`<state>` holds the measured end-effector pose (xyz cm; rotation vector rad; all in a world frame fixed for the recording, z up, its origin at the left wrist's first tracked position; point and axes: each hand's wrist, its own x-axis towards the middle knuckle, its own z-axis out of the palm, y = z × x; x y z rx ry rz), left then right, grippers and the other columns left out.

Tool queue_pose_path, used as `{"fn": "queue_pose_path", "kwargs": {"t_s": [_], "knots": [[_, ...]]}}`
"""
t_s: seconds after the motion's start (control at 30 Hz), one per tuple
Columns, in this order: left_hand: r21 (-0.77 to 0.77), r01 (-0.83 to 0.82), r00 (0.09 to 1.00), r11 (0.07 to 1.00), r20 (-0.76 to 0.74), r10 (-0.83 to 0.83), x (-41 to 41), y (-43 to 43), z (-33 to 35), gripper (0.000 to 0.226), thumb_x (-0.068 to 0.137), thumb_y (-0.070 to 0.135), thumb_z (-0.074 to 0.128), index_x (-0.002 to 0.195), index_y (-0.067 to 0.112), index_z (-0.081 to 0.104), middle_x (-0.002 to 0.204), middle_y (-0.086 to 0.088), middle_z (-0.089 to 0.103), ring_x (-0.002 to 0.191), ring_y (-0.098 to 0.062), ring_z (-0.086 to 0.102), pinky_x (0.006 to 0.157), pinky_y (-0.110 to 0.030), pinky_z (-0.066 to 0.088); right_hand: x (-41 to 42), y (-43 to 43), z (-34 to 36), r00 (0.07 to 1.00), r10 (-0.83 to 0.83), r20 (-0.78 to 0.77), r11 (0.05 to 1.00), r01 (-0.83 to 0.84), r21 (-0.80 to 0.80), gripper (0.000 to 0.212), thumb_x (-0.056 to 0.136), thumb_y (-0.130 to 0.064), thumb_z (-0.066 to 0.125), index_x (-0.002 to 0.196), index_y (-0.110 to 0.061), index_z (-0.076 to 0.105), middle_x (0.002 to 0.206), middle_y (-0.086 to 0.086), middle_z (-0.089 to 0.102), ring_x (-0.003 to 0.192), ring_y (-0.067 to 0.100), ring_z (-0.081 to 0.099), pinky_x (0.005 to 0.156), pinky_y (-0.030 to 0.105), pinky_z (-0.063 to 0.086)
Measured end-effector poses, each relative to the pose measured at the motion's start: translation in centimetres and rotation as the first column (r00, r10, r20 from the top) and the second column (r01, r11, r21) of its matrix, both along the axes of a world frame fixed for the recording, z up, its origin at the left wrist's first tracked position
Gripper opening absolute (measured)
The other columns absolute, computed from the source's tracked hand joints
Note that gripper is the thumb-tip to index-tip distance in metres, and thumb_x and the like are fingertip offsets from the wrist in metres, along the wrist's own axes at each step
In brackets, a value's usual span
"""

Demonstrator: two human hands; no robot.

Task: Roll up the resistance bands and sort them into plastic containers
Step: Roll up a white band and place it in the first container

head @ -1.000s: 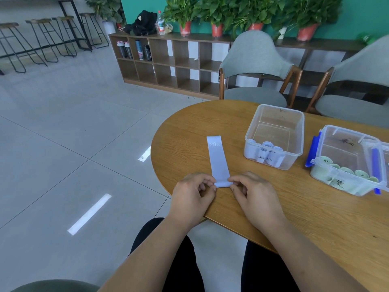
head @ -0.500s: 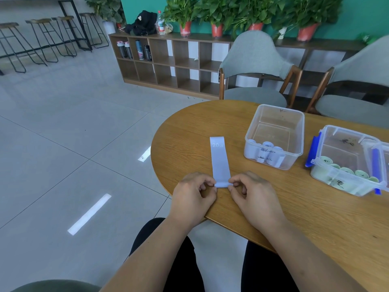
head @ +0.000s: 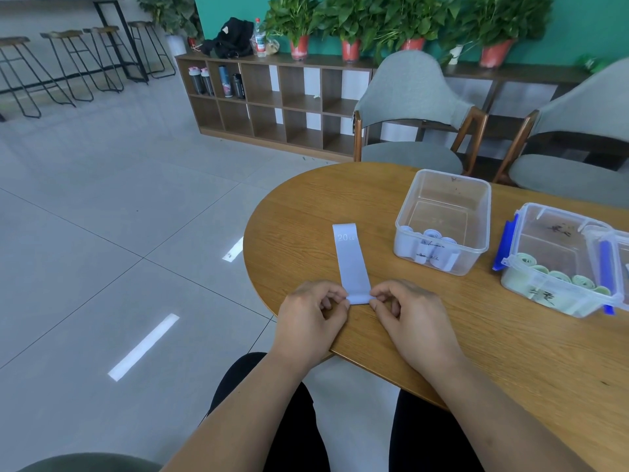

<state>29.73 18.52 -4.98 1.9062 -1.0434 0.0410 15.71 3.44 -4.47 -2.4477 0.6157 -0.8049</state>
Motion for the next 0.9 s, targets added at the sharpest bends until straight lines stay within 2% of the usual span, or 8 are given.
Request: {"fn": "queue_pose_path", "kwargs": {"t_s": [0.1,0.27,0.5,0.6,0.73,0.9], "knots": [[0.003,0.000,1.000,1.000,0.022,0.000,-0.08,-0.03,-0.06,0.011,0.088,0.024,0.081,0.095,0.031,0.076,0.087,0.021,0.069,0.086,-0.011,0.063,0.073,-0.025,0.053,0.05,-0.01,-0.11,1.000,0.009,-0.001,0.999,-0.010,-0.032,0.014,0.092,-0.025,0.078,0.103,-0.032,0.073,0.089,-0.022,0.062,0.071,0.004,0.058,0.068,0.030,0.054],[0.003,0.002,0.998,1.000,0.057,-0.002,-0.03,-0.05,-0.13,0.016,0.083,0.020,0.082,0.096,0.029,0.076,0.089,0.020,0.068,0.085,-0.008,0.061,0.073,-0.021,0.052,0.13,-0.09,-0.38,1.000,0.006,-0.024,0.998,-0.008,-0.057,0.021,0.089,-0.022,0.080,0.108,-0.029,0.075,0.091,-0.022,0.059,0.071,0.005,0.055,0.069,0.033,0.055],[-0.005,0.010,1.000,1.000,-0.029,-0.010,0.03,-0.02,-0.02,0.022,0.087,0.020,0.082,0.106,0.031,0.076,0.088,0.021,0.070,0.088,-0.013,0.064,0.078,-0.016,0.051,0.06,-0.01,-0.12,1.000,-0.004,-0.010,1.000,0.005,0.017,0.030,0.092,-0.026,0.077,0.119,-0.034,0.069,0.091,-0.021,0.066,0.075,0.006,0.061,0.071,0.027,0.055],[-0.003,0.011,0.999,1.000,-0.034,-0.011,0.05,-0.01,0.03,0.020,0.088,0.021,0.081,0.105,0.031,0.076,0.087,0.021,0.070,0.088,-0.013,0.064,0.077,-0.016,0.050,0.01,0.06,0.03,1.000,-0.004,0.000,0.999,0.004,0.046,0.025,0.091,-0.027,0.077,0.113,-0.034,0.068,0.088,-0.022,0.067,0.074,0.009,0.062,0.069,0.029,0.055],[0.017,0.005,1.000,1.000,0.026,-0.006,0.14,0.04,-0.04,0.013,0.090,0.024,0.080,0.100,0.030,0.077,0.088,0.021,0.069,0.086,-0.010,0.062,0.074,-0.018,0.050,-0.05,0.25,0.28,1.000,-0.004,-0.002,1.000,0.004,-0.005,0.016,0.090,-0.024,0.077,0.099,-0.034,0.070,0.083,-0.023,0.064,0.071,0.006,0.059,0.064,0.024,0.051],[0.016,0.007,0.997,1.000,0.080,-0.009,0.08,-0.09,-0.05,0.014,0.087,0.022,0.080,0.098,0.029,0.075,0.090,0.022,0.065,0.086,-0.008,0.059,0.075,-0.018,0.048,0.00,0.28,0.32,1.000,-0.002,0.002,1.000,0.002,-0.029,0.013,0.091,-0.024,0.077,0.099,-0.032,0.072,0.086,-0.022,0.061,0.070,0.005,0.057,0.065,0.025,0.051]]}}
